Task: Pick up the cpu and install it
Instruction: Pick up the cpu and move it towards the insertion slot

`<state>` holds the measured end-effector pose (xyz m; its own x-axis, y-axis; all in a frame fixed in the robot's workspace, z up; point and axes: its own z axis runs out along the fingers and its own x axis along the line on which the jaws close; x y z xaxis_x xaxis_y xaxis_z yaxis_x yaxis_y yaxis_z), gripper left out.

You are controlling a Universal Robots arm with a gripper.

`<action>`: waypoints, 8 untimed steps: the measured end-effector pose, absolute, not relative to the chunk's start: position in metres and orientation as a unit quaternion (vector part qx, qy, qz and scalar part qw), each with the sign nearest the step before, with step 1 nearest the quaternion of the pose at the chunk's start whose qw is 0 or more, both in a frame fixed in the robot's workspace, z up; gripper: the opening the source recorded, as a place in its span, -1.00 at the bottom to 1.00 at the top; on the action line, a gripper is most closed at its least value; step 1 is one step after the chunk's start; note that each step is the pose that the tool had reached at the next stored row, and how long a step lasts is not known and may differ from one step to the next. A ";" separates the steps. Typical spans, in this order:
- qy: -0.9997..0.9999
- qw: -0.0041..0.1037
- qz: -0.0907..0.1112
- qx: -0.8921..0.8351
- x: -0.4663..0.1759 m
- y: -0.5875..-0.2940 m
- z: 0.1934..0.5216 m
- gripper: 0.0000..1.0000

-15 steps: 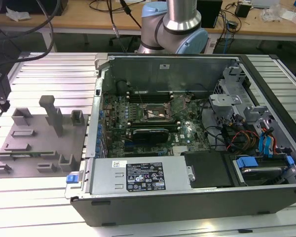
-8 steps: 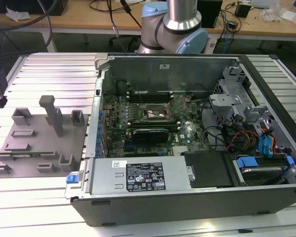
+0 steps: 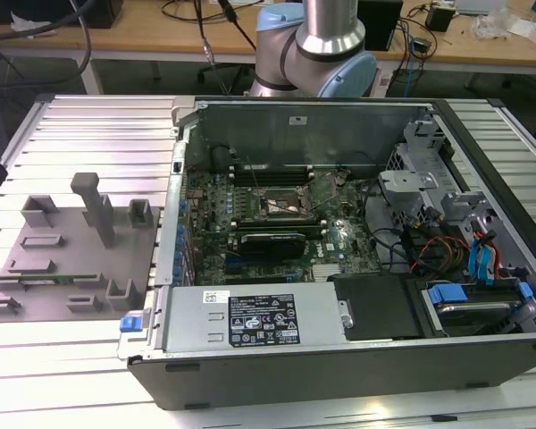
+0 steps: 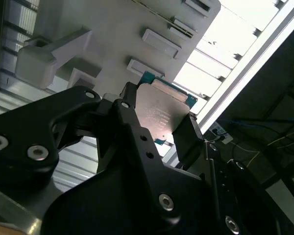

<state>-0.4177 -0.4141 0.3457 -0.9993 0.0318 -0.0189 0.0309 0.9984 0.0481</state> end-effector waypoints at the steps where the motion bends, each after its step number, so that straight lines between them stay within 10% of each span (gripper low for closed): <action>1: 1.000 0.010 0.024 0.016 -0.418 -0.414 0.347 0.09; 8: 1.000 0.010 0.024 0.016 -0.418 -0.414 0.359 0.09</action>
